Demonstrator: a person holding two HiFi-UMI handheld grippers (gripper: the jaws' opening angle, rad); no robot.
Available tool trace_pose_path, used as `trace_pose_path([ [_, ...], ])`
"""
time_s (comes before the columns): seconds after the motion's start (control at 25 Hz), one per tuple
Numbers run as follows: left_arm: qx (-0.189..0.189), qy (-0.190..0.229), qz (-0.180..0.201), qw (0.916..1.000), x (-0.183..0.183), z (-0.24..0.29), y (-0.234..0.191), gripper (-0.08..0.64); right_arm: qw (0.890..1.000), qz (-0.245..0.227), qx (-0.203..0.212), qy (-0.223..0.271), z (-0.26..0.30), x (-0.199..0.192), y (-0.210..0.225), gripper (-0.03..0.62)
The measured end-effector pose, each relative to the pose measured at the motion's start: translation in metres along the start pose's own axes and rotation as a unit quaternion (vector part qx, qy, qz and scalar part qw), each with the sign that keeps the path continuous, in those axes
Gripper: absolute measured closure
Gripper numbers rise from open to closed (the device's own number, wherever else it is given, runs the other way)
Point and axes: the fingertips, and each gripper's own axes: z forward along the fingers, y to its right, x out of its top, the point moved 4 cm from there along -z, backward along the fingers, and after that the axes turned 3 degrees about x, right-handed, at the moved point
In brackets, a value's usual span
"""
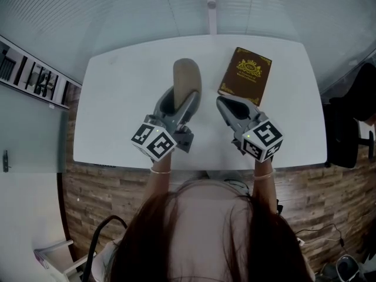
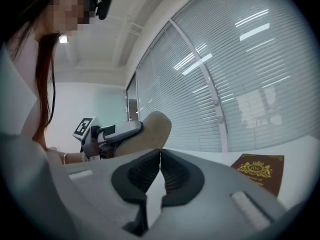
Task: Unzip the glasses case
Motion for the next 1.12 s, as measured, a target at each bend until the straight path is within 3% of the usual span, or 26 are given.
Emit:
trace_pose_path([
  [0.44,0.014,-0.006,0.067,0.9976,0.004,-0.035,0.007,0.285,0.998,-0.018,-0.061,0.014,-0.01,0.003,-0.012,0.589],
  [1.12,0.049,-0.017,0.134,0.9896,0.011,-0.096,0.014,0.285,0.993,-0.063,-0.099,0.012,-0.019,0.012,-0.066,0.589],
])
